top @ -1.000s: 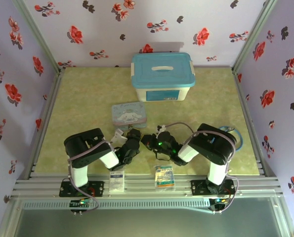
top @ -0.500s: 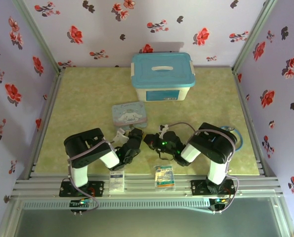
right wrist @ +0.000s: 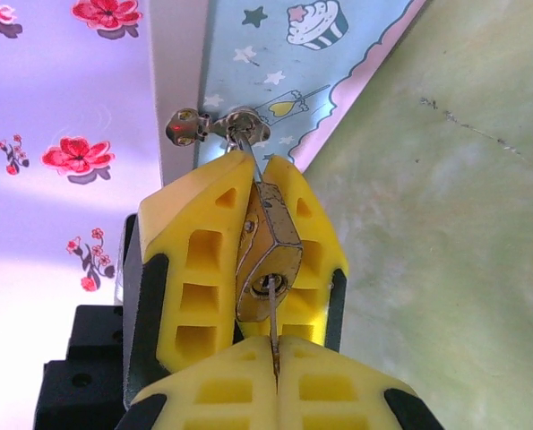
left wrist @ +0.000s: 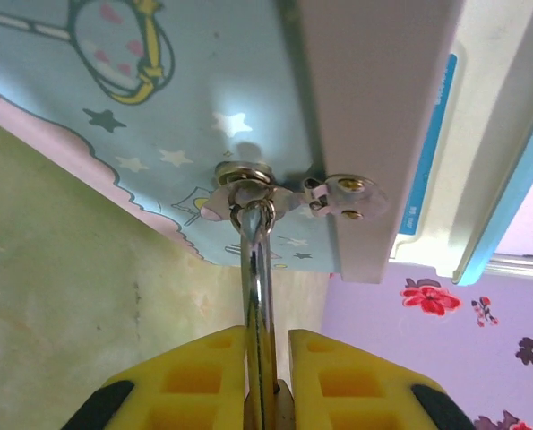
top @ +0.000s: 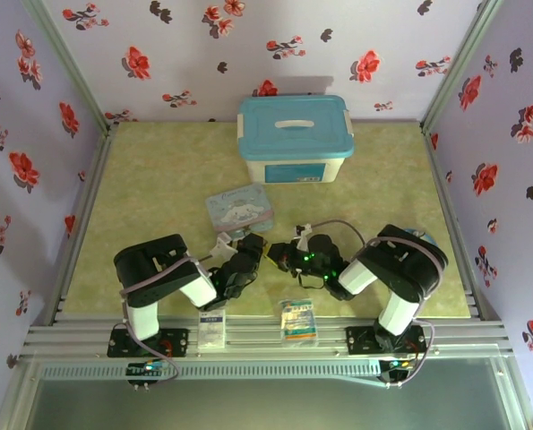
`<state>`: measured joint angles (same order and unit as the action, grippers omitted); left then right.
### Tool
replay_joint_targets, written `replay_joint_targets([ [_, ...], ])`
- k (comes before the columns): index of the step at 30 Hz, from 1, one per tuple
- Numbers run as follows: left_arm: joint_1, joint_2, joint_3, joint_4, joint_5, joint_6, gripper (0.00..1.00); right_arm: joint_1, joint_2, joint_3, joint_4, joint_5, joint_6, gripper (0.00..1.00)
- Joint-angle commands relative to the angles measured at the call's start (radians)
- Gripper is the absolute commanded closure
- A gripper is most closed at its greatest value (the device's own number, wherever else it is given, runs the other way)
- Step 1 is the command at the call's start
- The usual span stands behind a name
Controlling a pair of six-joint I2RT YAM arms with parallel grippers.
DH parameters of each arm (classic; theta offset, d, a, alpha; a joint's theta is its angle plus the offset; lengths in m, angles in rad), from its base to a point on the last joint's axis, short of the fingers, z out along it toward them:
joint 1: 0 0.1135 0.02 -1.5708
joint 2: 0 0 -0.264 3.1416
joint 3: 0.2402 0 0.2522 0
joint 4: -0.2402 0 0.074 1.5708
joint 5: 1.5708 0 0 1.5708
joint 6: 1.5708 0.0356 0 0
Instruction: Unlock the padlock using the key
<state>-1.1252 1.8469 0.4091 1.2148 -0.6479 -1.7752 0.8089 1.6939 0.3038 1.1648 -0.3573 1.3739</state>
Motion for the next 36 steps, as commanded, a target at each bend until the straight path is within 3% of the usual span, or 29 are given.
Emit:
replay_joint_targets([
  [1,-0.092,-0.044,-0.010,0.090,0.180,0.017,1.00,-0.046,-0.095,0.053,-0.134,0.123,-0.075,1.00],
  [8,-0.092,-0.058,0.000,0.089,0.188,0.023,1.00,-0.069,-0.187,0.052,-0.293,0.157,-0.138,1.00],
  [15,-0.093,-0.061,-0.004,0.089,0.188,0.023,1.00,-0.108,-0.183,0.004,-0.193,0.124,-0.107,0.99],
  [20,-0.094,-0.056,-0.001,0.089,0.187,0.016,1.00,-0.121,-0.209,-0.010,-0.229,0.113,-0.115,0.95],
  [28,-0.094,-0.052,0.004,0.090,0.188,0.014,1.00,-0.152,-0.199,-0.026,-0.246,0.084,-0.118,1.00],
  [36,-0.094,-0.039,0.010,0.091,0.189,0.013,1.00,-0.147,-0.123,-0.046,-0.084,0.057,-0.053,1.00],
])
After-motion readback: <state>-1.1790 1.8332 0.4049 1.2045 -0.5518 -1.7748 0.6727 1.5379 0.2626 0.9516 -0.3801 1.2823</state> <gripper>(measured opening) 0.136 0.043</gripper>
